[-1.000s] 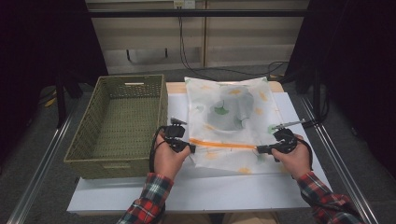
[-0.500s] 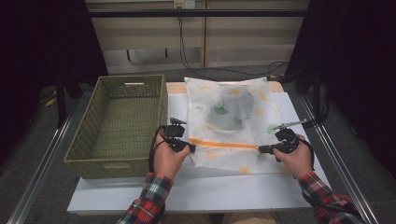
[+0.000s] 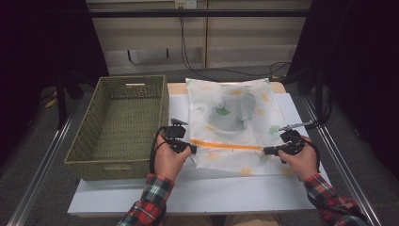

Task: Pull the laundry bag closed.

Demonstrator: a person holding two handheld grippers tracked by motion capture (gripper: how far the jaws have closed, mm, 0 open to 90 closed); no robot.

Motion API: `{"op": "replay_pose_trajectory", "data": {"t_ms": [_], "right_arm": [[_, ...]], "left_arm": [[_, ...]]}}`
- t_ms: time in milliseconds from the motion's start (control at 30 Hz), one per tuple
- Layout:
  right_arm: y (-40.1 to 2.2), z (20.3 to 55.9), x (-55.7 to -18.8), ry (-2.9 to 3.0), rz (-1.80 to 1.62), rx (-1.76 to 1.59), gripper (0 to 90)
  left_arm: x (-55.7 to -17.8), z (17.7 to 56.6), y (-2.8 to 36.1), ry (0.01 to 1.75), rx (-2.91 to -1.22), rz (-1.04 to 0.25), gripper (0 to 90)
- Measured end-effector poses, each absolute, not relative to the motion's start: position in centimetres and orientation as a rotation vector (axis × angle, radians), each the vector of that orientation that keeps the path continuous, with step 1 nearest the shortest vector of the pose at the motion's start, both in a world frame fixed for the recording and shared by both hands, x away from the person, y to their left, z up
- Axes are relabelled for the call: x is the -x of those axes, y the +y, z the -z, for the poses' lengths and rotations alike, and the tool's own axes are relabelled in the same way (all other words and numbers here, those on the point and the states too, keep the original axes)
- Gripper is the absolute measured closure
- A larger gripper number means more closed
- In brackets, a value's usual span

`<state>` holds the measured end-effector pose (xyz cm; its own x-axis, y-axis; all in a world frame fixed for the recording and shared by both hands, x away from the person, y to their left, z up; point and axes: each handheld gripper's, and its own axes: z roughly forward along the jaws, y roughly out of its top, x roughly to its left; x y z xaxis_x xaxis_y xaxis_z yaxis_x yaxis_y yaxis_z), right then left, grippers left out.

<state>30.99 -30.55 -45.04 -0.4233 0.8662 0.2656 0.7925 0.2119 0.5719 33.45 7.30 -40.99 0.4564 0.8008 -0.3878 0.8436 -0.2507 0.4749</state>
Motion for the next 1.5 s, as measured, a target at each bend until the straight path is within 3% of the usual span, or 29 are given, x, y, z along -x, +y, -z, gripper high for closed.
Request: {"op": "replay_pose_trajectory", "data": {"t_ms": [1500], "right_arm": [[-32.5,45.1,-30.6,2.313,-0.989,-1.658,90.0]], "left_arm": [[-33.5,40.8,7.4,1.366,-2.072,0.086,89.3]]}}
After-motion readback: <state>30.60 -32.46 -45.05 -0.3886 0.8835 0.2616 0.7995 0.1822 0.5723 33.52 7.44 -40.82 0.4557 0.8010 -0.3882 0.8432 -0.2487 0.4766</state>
